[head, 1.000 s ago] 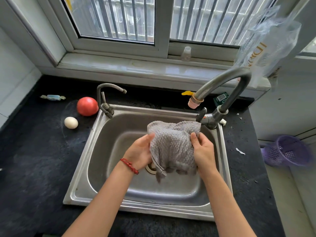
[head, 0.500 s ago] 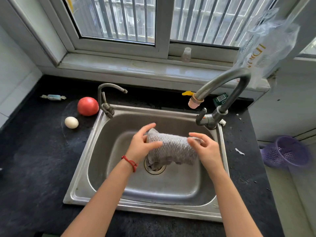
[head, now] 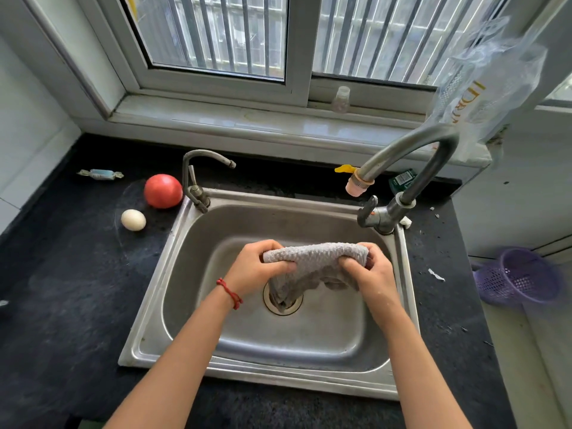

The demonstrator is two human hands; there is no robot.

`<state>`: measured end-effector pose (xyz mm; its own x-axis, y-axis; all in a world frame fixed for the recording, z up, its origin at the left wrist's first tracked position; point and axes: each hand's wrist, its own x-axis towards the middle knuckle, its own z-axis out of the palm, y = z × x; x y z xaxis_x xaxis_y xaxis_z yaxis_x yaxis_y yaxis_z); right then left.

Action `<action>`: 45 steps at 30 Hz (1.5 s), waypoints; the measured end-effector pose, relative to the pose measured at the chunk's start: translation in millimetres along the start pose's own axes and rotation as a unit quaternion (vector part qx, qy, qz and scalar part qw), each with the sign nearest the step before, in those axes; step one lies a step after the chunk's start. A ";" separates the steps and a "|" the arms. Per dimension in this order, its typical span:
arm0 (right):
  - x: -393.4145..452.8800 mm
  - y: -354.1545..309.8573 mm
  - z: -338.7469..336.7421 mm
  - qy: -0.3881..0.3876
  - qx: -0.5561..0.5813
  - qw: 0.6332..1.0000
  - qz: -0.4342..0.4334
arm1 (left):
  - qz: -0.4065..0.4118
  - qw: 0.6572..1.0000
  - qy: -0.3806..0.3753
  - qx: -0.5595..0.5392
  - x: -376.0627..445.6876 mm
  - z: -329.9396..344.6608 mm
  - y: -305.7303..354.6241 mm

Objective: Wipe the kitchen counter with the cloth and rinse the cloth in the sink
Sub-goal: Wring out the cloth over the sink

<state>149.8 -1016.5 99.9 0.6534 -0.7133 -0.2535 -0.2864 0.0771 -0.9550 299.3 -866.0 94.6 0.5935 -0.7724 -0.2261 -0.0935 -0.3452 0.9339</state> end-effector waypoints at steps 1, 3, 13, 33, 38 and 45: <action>-0.1 -1.2 -0.5 -0.002 0.024 1.000 0.001 | -0.005 0.999 -0.032 -0.029 -0.6 -2.6 0.3; 0.6 -7.8 -3.1 -0.045 0.042 0.998 -0.010 | -0.020 0.988 -0.121 -0.098 0.1 -6.7 -4.4; 15.1 -11.2 3.1 -0.228 0.235 0.925 0.195 | -0.127 0.937 -0.187 -0.266 -15.1 21.3 -0.7; -15.4 -19.0 45.0 -0.073 0.141 0.984 -0.083 | -0.147 0.913 -0.048 -0.377 -6.1 -1.9 1.2; -12.3 -9.0 46.2 -0.076 0.065 0.987 -0.125 | -0.193 0.894 -0.148 -0.377 -18.7 0.6 -0.2; -13.5 -4.9 32.4 -0.116 0.116 0.986 0.006 | -0.165 0.930 -0.093 -0.315 -30.8 8.2 3.2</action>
<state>165.2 -984.7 103.1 0.8015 -0.5350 -0.2669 -0.1440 0.2606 -0.9547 274.2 -847.7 102.3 0.3532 -0.7785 -0.5188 0.5917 -0.2437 0.7684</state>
